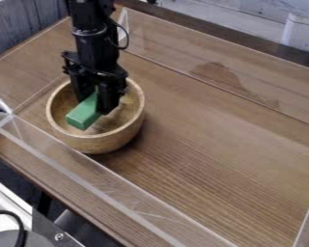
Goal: Put the green block in the brown bowl
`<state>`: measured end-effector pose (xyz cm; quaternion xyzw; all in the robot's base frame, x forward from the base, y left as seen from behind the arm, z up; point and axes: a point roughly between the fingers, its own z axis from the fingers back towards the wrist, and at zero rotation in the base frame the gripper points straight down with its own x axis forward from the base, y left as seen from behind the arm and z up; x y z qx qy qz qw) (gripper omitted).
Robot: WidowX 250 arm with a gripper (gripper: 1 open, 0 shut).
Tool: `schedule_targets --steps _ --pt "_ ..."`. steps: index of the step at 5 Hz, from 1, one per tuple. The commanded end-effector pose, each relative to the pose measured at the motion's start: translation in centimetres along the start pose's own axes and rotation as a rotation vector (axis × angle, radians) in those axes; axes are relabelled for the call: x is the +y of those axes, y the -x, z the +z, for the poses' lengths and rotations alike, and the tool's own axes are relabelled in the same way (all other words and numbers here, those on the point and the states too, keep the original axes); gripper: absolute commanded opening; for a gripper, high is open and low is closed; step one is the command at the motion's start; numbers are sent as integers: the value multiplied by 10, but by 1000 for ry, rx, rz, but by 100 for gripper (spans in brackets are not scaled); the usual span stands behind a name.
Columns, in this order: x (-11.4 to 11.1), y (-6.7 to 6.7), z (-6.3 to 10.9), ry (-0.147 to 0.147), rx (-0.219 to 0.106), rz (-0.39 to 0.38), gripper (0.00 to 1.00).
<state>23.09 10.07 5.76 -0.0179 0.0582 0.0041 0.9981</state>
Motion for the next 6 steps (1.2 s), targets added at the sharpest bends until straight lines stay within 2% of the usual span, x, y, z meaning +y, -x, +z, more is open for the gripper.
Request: schedule_targets --steps 1,6 --pt "3 -12 15 -28 -48 -8 0" --pt "2 -14 15 -25 -24 -6 0"
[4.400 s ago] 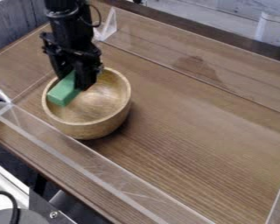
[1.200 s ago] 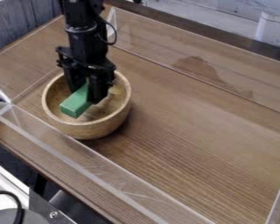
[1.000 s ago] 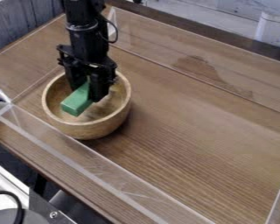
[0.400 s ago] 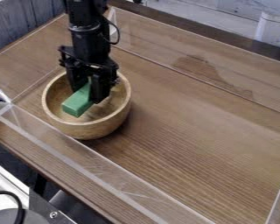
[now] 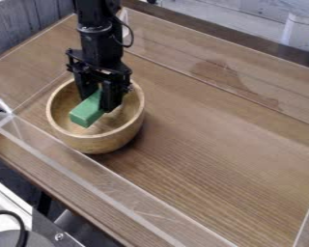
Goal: Put the green block in the brown bowl
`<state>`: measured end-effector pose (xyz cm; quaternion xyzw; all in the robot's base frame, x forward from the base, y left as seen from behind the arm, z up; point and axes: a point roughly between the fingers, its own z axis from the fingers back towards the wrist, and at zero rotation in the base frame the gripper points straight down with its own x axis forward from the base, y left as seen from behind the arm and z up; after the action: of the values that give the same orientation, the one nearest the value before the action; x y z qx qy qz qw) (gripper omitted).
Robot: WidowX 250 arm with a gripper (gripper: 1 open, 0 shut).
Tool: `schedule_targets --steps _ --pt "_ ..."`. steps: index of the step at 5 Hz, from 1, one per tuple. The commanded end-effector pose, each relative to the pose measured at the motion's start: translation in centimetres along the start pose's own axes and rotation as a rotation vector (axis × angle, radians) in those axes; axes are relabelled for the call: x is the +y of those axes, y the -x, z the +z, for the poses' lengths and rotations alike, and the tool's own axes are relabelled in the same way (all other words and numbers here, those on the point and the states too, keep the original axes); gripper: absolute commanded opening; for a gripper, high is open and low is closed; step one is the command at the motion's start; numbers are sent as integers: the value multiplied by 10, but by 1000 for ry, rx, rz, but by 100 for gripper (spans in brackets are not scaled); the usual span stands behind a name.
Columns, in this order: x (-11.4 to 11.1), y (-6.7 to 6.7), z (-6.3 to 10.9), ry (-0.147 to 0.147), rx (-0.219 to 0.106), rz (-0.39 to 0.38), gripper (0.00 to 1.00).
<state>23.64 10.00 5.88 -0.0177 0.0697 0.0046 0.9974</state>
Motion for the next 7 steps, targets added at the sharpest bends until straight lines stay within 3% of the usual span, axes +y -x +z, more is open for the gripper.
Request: schedule_targets --steps 1,2,4,6,7 --pt "3 -9 13 -24 -40 -4 0" --pt "2 -9 16 -24 -35 -1 100" --pt "-6 -10 42 -32 -73 1 100" --pt "-26 -18 81 -52 -122 -8 100" --pt "-21 -14 74 -57 -124 -7 100"
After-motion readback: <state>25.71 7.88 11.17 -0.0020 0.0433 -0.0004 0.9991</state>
